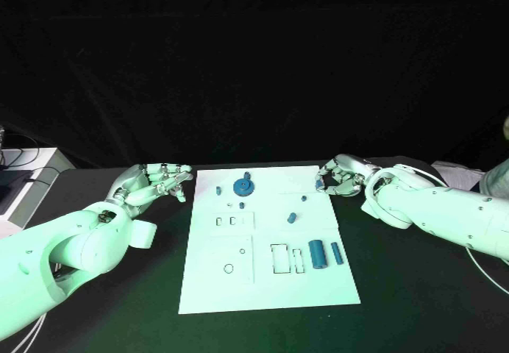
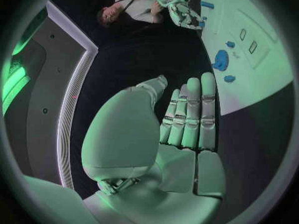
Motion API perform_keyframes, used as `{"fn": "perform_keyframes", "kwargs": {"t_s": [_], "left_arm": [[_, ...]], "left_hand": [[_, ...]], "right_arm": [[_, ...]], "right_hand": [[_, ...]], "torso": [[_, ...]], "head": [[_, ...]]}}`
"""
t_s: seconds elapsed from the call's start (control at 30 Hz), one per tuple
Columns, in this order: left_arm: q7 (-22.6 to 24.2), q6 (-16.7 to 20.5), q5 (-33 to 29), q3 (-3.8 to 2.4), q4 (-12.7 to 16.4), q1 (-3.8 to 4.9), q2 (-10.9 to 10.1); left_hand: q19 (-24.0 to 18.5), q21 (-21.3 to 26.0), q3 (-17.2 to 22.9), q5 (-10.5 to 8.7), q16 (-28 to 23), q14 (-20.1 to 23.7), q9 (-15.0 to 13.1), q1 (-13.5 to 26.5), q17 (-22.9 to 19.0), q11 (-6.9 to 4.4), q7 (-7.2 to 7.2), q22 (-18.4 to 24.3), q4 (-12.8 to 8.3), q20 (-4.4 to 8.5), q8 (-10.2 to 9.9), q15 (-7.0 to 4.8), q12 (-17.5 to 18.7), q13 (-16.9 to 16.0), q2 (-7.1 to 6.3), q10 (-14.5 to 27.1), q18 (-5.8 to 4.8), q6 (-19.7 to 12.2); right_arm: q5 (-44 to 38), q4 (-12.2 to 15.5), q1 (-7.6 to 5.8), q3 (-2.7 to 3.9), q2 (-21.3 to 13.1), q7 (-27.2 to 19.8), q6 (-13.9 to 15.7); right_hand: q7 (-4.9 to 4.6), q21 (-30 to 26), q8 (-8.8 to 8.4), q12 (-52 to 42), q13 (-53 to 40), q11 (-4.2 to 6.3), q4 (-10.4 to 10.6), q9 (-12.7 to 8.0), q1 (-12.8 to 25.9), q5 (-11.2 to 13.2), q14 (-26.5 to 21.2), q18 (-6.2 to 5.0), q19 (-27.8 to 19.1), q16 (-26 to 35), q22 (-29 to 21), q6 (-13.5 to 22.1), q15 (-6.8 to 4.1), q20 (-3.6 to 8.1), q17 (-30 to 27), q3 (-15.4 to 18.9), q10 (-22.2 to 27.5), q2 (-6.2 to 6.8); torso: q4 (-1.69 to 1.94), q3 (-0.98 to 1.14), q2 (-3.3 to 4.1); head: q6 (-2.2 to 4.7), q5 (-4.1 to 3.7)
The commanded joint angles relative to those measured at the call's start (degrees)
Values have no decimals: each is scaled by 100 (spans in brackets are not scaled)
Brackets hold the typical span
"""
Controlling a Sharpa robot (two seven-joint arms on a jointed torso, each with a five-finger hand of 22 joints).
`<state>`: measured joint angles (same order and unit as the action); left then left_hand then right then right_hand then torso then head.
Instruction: Assemble the parts on the task board
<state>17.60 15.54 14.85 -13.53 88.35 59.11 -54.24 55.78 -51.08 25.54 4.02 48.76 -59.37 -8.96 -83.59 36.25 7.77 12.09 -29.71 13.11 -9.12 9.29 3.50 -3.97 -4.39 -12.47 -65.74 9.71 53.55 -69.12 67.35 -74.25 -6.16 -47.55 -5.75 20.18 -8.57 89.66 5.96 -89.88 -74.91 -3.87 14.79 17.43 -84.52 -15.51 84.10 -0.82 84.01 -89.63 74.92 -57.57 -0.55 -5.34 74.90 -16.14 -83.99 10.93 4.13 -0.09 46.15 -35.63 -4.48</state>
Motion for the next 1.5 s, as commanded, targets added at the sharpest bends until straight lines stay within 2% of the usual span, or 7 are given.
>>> {"fn": "perform_keyframes", "kwargs": {"t_s": [0.03,0.4,0.67,0.83,1.07,1.27,1.5], "left_arm": [[56,-89,15,-5,8,0,13],[47,-87,15,-5,8,0,11],[43,-88,15,-5,6,0,12],[43,-92,15,-5,6,0,12],[43,-92,15,-5,3,0,16],[38,-90,15,-5,-3,-1,18],[24,-89,15,-4,-21,-4,27]], "left_hand": [[-53,-30,26,-16,-18,39,-8,15,-9,11,-19,-13,-5,8,-1,21,6,-2,-35,5,80,11],[-60,-35,30,-16,-18,39,-8,17,-13,13,-15,-16,-7,7,-3,22,10,0,-32,12,80,7],[-60,-35,30,-16,-18,39,-8,17,-13,13,-15,-16,-7,7,-3,22,10,0,-32,12,80,7],[-66,-40,33,-16,-17,39,-8,18,-16,16,-12,-18,-8,5,-6,24,13,0,-32,17,79,2],[-66,-40,33,-16,-17,39,-8,18,-16,16,-12,-18,-8,5,-6,24,13,0,-32,17,79,2],[-71,-45,39,-15,-16,38,-9,17,-19,16,-12,-22,-10,4,-4,25,11,0,-25,15,80,4],[-73,-49,42,-15,-15,37,-10,18,-20,15,-13,-23,-11,3,-2,25,8,-1,-22,10,80,8]], "right_arm": [[-85,-5,6,0,16,18,-94],[-111,-69,8,-2,63,60,-70],[-185,-98,9,-3,91,124,-21],[-210,-81,10,-5,106,90,62],[-195,-2,12,-5,111,82,317],[-194,178,13,-3,76,194,701],[-338,657,-68,19,-20,612,1041]], "right_hand": [[1,34,10,-12,-1509,-7,-6,-8,-2,42,590,82,599,-37,1508,-38,-46,27,1510,-37,-601,20],[0,34,6,-12,-1509,-8,-2,-11,12,66,590,82,599,-37,1508,-36,-46,28,1510,-48,-601,44],[32,34,52,-12,-1509,18,-5,3,10,97,590,82,599,-37,1508,-129,-57,36,1510,-165,-601,11],[92,34,145,-12,-1509,68,-36,37,9,121,590,82,599,-37,1508,-275,-91,62,1510,-321,-601,-43],[176,34,283,-12,-1509,144,-79,96,63,106,590,82,599,-37,1508,-442,-142,108,1510,-452,-601,-73],[199,34,326,-12,-1509,167,-103,116,78,87,590,82,599,-37,1508,-477,-155,122,1510,-487,-601,-68],[206,34,355,-12,-1509,177,-117,131,138,122,590,82,599,-37,1508,-479,-159,131,1510,-486,-601,-4]], "torso": [[-6,4,-1],[1,-2,-2],[9,-3,-7],[-3,0,-5],[1,-2,-8],[-1,-2,-9],[-21,-11,-26]], "head": [[-1,2],[0,-8],[-9,-4],[-4,2],[-2,7],[-5,22],[-5,37]]}}
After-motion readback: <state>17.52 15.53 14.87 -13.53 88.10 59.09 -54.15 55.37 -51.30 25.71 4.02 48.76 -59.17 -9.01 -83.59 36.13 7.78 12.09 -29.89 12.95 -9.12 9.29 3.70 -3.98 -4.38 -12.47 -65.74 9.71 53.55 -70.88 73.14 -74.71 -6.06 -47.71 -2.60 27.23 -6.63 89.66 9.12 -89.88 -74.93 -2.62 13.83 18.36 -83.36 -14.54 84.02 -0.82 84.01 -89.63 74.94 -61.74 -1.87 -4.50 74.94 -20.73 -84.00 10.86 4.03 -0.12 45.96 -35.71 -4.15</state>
